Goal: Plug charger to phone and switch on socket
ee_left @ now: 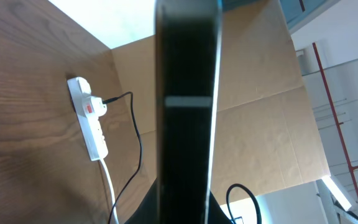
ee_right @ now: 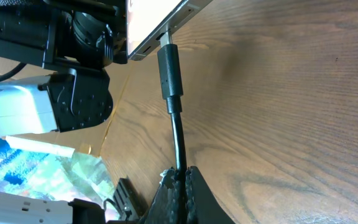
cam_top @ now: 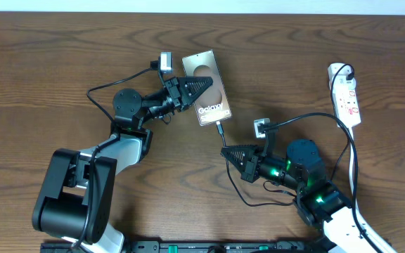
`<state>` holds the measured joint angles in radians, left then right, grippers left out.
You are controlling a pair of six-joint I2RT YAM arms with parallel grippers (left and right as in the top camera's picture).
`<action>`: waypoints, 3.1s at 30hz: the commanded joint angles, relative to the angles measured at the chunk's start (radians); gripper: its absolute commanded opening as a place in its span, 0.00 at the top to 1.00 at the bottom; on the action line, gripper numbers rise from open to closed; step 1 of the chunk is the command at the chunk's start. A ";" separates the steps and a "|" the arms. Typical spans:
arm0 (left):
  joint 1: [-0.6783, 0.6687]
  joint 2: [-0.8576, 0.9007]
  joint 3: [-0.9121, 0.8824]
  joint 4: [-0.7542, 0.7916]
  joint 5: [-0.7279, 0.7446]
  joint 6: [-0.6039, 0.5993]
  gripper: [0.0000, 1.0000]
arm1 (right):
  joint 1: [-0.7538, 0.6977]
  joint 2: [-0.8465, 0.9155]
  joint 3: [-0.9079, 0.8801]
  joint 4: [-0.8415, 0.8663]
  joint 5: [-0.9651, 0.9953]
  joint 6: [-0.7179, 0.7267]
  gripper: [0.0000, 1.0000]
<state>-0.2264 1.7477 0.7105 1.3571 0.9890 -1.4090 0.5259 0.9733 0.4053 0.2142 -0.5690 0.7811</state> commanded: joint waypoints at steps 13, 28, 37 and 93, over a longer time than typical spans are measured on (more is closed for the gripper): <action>-0.011 -0.014 0.011 0.014 -0.010 0.021 0.93 | -0.010 0.002 0.019 0.011 0.002 0.030 0.99; -0.017 -0.014 0.011 0.014 -0.034 0.021 0.92 | -0.007 0.002 0.019 0.022 0.002 0.046 0.99; -0.022 -0.014 0.011 0.014 -0.036 0.021 0.92 | -0.007 0.007 0.019 0.022 0.003 0.045 0.99; -0.022 -0.014 0.011 0.070 0.125 0.073 0.93 | -0.024 0.087 0.019 0.135 -0.018 -0.052 0.99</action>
<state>-0.2440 1.7477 0.7105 1.4109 1.0718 -1.3556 0.5095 1.0603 0.4053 0.3386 -0.6079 0.7452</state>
